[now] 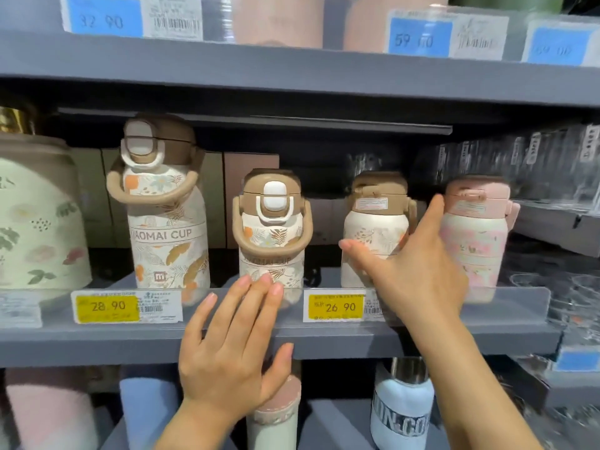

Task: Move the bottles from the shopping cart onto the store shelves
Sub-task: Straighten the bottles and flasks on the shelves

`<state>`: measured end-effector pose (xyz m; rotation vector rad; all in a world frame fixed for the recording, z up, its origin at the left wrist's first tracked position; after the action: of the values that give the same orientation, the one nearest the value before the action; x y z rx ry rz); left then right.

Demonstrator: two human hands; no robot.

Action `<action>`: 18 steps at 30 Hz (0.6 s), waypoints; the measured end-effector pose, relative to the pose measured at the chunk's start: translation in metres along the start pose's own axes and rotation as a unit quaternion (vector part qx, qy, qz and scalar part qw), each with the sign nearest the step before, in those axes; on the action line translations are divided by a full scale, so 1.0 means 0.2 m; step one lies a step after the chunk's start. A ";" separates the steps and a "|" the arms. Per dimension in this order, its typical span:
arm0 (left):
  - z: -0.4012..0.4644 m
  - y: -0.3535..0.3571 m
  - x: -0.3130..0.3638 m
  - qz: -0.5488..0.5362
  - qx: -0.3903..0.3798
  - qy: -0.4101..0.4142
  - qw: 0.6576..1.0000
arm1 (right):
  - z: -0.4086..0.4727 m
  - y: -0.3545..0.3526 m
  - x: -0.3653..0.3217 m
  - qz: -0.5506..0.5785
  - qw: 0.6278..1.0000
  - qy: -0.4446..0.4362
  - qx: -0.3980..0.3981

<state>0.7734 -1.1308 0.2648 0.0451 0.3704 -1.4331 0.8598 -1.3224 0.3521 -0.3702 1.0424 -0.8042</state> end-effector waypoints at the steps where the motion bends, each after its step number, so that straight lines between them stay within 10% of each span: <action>1: 0.00 0.00 0.00 0.000 0.001 0.000 1.000 | 0.00 0.00 0.00 -0.005 1.000 -0.002 -0.003; 18: 0.01 0.00 0.00 -0.006 0.004 -0.013 1.000 | 0.00 -0.02 0.02 0.000 0.997 -0.039 -0.071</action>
<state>0.7740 -1.1316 0.2657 0.0306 0.3437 -1.4459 0.8589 -1.3293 0.3520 -0.5183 1.0291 -0.7122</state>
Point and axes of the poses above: each hand's wrist, its own z-axis towards the middle knuckle, its own y-axis out of the palm, x = y × z, the point moved 6 cm from there along z, towards the middle knuckle, and after that the axes turned 7 degrees about -x, right-handed, at the moved point
